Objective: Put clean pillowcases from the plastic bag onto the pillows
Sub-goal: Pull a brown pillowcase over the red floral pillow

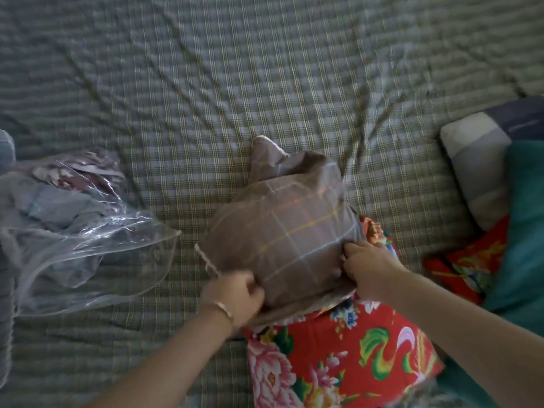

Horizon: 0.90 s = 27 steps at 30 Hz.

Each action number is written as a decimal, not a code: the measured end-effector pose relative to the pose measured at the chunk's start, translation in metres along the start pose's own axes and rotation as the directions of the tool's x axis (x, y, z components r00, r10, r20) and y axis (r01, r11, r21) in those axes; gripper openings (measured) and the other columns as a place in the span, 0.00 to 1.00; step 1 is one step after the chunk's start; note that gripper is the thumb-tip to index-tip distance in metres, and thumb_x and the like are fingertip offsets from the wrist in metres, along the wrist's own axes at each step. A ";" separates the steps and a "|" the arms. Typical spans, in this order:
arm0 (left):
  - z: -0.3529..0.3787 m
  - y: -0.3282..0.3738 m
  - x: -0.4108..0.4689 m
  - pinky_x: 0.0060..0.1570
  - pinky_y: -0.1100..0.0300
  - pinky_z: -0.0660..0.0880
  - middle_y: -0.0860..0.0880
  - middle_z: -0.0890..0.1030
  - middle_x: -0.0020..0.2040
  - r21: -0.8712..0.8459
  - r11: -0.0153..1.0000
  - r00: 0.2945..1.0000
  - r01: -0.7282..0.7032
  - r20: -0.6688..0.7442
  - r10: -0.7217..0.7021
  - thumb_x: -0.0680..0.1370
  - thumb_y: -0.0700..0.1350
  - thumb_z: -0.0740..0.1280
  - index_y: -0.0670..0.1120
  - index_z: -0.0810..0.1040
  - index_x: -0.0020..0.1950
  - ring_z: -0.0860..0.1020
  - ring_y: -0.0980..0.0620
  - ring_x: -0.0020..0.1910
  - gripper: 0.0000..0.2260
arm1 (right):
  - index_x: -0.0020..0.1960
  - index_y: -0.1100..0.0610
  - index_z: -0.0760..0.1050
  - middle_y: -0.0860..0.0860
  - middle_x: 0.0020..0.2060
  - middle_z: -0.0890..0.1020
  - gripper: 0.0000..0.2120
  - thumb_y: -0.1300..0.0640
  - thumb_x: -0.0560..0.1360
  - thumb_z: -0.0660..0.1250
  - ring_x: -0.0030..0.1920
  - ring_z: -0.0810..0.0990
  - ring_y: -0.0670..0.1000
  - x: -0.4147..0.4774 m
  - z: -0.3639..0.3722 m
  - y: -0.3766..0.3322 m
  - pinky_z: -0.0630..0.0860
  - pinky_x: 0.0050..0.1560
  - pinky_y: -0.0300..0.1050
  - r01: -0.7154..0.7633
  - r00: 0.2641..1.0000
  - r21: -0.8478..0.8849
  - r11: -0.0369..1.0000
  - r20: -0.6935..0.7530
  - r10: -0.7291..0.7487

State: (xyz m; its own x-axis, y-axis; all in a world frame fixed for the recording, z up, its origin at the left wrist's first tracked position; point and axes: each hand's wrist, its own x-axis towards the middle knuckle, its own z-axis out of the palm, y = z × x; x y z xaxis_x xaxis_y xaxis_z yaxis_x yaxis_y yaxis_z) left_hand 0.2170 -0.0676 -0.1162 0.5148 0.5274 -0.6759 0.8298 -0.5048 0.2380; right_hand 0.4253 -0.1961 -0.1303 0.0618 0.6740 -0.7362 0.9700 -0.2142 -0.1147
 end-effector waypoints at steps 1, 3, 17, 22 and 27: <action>-0.015 0.003 0.013 0.43 0.60 0.71 0.50 0.79 0.48 -0.152 0.988 0.975 0.035 -0.210 -0.067 0.75 0.50 0.65 0.50 0.76 0.48 0.77 0.49 0.50 0.05 | 0.60 0.54 0.75 0.50 0.59 0.72 0.16 0.56 0.73 0.62 0.63 0.69 0.54 0.002 -0.002 0.004 0.67 0.59 0.47 0.006 0.999 -0.020 1.000 0.046 -0.005; -0.036 0.005 0.042 0.47 0.57 0.73 0.51 0.76 0.53 -0.294 0.955 0.889 0.035 -0.427 -0.164 0.74 0.49 0.69 0.48 0.74 0.56 0.75 0.51 0.52 0.13 | 0.60 0.55 0.76 0.51 0.58 0.75 0.15 0.57 0.75 0.60 0.63 0.70 0.54 0.004 -0.003 0.006 0.70 0.58 0.46 0.043 0.995 -0.058 0.997 0.088 -0.037; -0.048 0.006 0.050 0.38 0.56 0.76 0.52 0.79 0.33 -0.374 0.925 0.914 0.073 -0.346 -0.212 0.70 0.48 0.73 0.53 0.71 0.30 0.77 0.50 0.36 0.13 | 0.55 0.57 0.79 0.51 0.54 0.78 0.14 0.60 0.73 0.59 0.62 0.70 0.53 0.001 0.010 0.002 0.70 0.55 0.44 0.071 0.995 -0.015 0.997 0.077 -0.070; -0.063 0.018 0.055 0.39 0.56 0.70 0.50 0.76 0.32 -0.376 0.921 0.942 0.102 -0.260 -0.211 0.74 0.45 0.68 0.47 0.71 0.33 0.74 0.47 0.36 0.11 | 0.54 0.56 0.79 0.51 0.54 0.78 0.14 0.61 0.73 0.59 0.62 0.71 0.54 -0.005 0.009 -0.003 0.69 0.55 0.45 0.055 0.998 -0.010 0.998 0.040 -0.055; -0.090 0.032 0.034 0.36 0.63 0.68 0.54 0.73 0.29 -0.451 0.892 0.992 -0.038 -0.125 -0.021 0.71 0.42 0.71 0.49 0.72 0.29 0.72 0.56 0.32 0.13 | 0.55 0.53 0.78 0.49 0.54 0.78 0.14 0.59 0.74 0.58 0.62 0.70 0.54 -0.022 0.018 0.001 0.67 0.59 0.47 0.039 0.995 -0.041 0.998 0.090 -0.035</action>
State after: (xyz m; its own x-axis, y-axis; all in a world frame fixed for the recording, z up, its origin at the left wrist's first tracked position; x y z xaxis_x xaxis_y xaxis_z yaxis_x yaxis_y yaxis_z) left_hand 0.2803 -0.0043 -0.0691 0.5202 0.6189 -0.5885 0.8176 -0.1616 0.5526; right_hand 0.4208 -0.2235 -0.1260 0.0062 0.6151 -0.7884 0.9804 -0.1589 -0.1162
